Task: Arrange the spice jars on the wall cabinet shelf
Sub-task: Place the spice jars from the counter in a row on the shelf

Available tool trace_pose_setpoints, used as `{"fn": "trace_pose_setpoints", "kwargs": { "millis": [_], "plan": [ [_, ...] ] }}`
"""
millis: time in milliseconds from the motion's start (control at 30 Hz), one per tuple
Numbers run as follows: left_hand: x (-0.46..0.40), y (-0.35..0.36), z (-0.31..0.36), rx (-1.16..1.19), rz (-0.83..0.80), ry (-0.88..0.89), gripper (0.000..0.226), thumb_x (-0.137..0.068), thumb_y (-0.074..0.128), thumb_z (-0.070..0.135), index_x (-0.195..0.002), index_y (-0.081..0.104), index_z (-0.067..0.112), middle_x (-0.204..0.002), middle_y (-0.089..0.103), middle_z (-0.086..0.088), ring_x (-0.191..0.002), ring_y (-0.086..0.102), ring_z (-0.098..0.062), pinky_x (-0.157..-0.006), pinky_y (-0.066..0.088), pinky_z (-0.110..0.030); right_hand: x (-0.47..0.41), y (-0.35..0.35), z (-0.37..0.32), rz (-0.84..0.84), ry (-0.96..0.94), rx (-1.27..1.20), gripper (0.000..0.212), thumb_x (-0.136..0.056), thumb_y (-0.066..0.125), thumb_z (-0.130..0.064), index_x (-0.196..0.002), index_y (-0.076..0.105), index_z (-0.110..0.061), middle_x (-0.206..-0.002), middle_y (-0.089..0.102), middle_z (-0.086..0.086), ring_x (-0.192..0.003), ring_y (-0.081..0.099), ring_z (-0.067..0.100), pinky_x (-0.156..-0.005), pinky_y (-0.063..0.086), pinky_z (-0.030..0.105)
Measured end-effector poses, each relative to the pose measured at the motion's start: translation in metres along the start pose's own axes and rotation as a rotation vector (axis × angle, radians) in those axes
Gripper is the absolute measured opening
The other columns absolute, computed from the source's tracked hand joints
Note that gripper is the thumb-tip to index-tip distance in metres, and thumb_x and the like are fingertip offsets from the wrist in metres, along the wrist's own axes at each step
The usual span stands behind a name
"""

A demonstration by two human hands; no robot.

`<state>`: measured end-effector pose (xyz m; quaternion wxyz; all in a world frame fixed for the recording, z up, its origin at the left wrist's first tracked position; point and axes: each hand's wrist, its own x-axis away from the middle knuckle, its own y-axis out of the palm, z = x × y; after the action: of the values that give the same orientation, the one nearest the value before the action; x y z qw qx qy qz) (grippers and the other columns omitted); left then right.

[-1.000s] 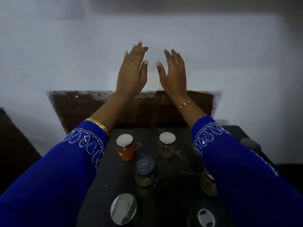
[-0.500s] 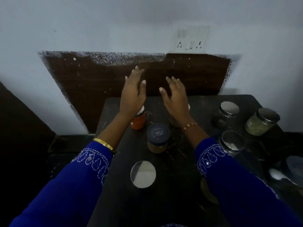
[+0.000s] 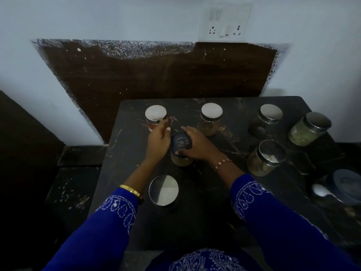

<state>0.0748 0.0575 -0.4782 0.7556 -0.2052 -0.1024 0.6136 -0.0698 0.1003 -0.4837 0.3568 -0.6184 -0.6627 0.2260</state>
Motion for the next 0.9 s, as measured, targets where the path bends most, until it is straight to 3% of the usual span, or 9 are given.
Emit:
{"fn": "trace_pose_setpoints", "kwargs": {
  "millis": [133,300,433,567,667,733,800,900],
  "plan": [
    [0.005,0.006,-0.009,0.024,-0.081,-0.214,0.038,-0.096,0.043,0.015,-0.133,0.046,0.005,-0.137,0.05,-0.014,-0.125,0.048,-0.023,-0.091,0.032,-0.016,0.001,0.01,0.003,-0.009,-0.022,0.073,0.101,-0.069,0.079,-0.033,-0.149,0.019,-0.015,-0.154,0.021,0.01,-0.139,0.029,0.028,-0.111,0.032,0.04],
    [0.013,0.009,-0.005,0.114,-0.128,-0.311,0.033,-0.095,0.044,0.01,-0.127,0.052,0.003,-0.131,0.055,-0.015,-0.11,0.052,-0.015,-0.087,0.038,-0.019,0.001,0.018,0.007,0.131,-0.064,0.047,0.088,-0.068,0.079,-0.033,-0.142,0.035,-0.012,-0.14,0.036,0.009,-0.127,0.042,0.026,-0.105,0.041,0.034],
    [0.018,0.007,0.0,0.241,-0.144,-0.331,0.035,-0.096,0.043,0.011,-0.129,0.05,0.005,-0.132,0.053,-0.013,-0.116,0.052,-0.02,-0.095,0.043,-0.028,0.004,0.011,0.01,0.239,-0.03,-0.102,0.088,-0.064,0.083,-0.026,-0.139,0.039,-0.012,-0.138,0.04,0.01,-0.125,0.045,0.025,-0.104,0.043,0.036],
    [0.013,-0.001,0.008,0.336,-0.213,-0.231,0.028,-0.097,0.039,0.012,-0.117,0.057,0.015,-0.126,0.055,-0.009,-0.114,0.052,-0.02,-0.086,0.047,-0.023,0.009,-0.012,0.006,0.287,-0.034,-0.355,0.089,-0.064,0.083,-0.018,-0.14,0.037,-0.015,-0.137,0.045,0.009,-0.121,0.049,0.021,-0.096,0.048,0.028],
    [-0.003,-0.005,0.017,0.384,-0.271,-0.224,0.027,-0.098,0.037,0.017,-0.111,0.061,0.018,-0.129,0.056,-0.017,-0.114,0.054,-0.025,-0.1,0.045,-0.04,0.013,-0.036,-0.003,0.276,-0.041,-0.591,0.086,-0.067,0.082,-0.013,-0.139,0.036,-0.019,-0.133,0.048,0.006,-0.113,0.053,0.017,-0.082,0.05,0.015],
    [-0.012,-0.006,0.025,0.436,-0.292,-0.262,0.027,-0.098,0.037,0.024,-0.102,0.063,0.02,-0.124,0.059,-0.019,-0.103,0.06,-0.022,-0.095,0.047,-0.037,0.016,-0.049,-0.011,0.252,-0.034,-0.745,0.08,-0.071,0.078,-0.009,-0.138,0.036,-0.022,-0.13,0.049,0.007,-0.114,0.055,0.022,-0.087,0.053,0.026],
    [-0.019,-0.009,0.031,0.504,-0.345,-0.299,0.031,-0.098,0.035,0.033,-0.106,0.061,0.018,-0.111,0.07,-0.009,-0.096,0.067,-0.017,-0.086,0.053,-0.029,0.019,-0.059,-0.017,0.215,-0.035,-0.895,0.073,-0.077,0.071,-0.005,-0.139,0.036,-0.022,-0.131,0.05,0.012,-0.112,0.057,0.024,-0.09,0.053,0.037],
    [-0.022,-0.012,0.032,0.656,-0.506,-0.354,0.04,-0.095,0.031,0.048,-0.108,0.06,0.024,-0.095,0.076,0.001,-0.089,0.071,-0.014,-0.067,0.057,-0.023,0.021,-0.068,-0.024,0.182,-0.094,-1.212,0.054,-0.084,0.06,-0.002,-0.13,0.043,-0.023,-0.121,0.054,0.012,-0.1,0.06,0.02,-0.077,0.055,0.031]
  ]
}}
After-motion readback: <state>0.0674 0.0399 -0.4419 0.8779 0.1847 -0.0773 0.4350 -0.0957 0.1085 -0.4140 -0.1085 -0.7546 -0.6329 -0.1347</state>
